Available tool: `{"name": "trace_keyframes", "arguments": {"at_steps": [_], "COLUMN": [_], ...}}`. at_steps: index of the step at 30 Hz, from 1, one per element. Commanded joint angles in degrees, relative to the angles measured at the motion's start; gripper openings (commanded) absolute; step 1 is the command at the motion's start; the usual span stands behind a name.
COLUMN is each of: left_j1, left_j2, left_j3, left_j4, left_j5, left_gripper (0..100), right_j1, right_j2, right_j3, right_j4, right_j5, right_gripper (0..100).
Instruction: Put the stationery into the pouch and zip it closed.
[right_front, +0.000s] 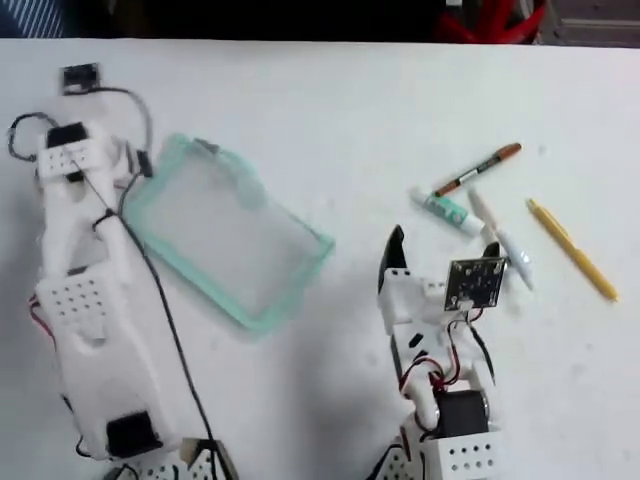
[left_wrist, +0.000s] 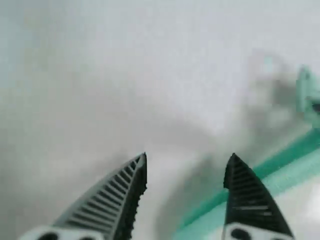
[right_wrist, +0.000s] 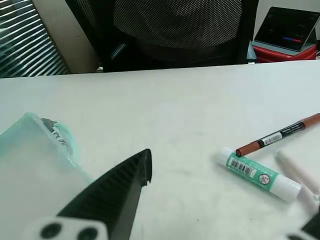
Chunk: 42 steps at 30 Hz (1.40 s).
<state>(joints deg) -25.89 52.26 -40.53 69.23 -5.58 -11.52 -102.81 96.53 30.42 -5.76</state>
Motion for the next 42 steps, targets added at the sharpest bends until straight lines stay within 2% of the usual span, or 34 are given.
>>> {"name": "trace_keyframes", "arguments": {"at_steps": [1, 4, 7, 10, 14, 20, 25, 31, 33, 37, 42], "left_j1": [11.6, 17.5, 20.2, 20.6, 20.9, 18.9, 18.2, 19.8, 19.4, 19.9, 20.3], "left_j2": [-0.8, -0.8, -0.8, -1.4, -1.4, -4.1, -17.0, -35.0, -39.1, -42.2, -42.2], "left_j3": [-8.5, -11.8, -15.1, -16.0, -12.3, -6.4, 4.4, 23.5, 28.7, 39.6, 51.1], "left_j4": [19.2, 27.6, 31.8, 33.0, 33.1, 33.2, 33.2, 32.9, 30.2, 25.9, 17.8], "left_j5": [-10.5, -14.6, -14.8, -14.8, -14.8, -15.1, -15.0, -15.1, -15.2, -17.8, -17.6], "left_gripper": [25, 25, 25, 27, 38, 38, 38, 38, 38, 38, 38], "right_j1": [0.1, 0.1, 0.1, 0.1, 0.1, 0.1, 0.1, 0.1, 0.1, 0.1, 0.1], "right_j2": [-0.3, -0.3, -0.3, -0.3, -0.3, -0.3, -0.3, -0.3, -0.3, -0.3, -0.3], "right_j3": [0.4, 0.4, 0.4, 0.4, 0.4, 0.4, 0.4, 0.4, 0.4, 0.4, 0.4], "right_j4": [-0.8, -0.8, -0.8, -0.8, -0.8, -0.8, -1.0, -1.0, -1.0, -0.8, -0.7], "right_j5": [0.9, 0.9, 0.9, 0.9, 0.9, 0.9, 0.9, 0.9, 0.9, 0.9, 0.9], "right_gripper": [49.0, 49.0, 49.0, 49.0, 49.0, 49.0, 49.0, 49.0, 49.0, 49.0, 49.0]}}
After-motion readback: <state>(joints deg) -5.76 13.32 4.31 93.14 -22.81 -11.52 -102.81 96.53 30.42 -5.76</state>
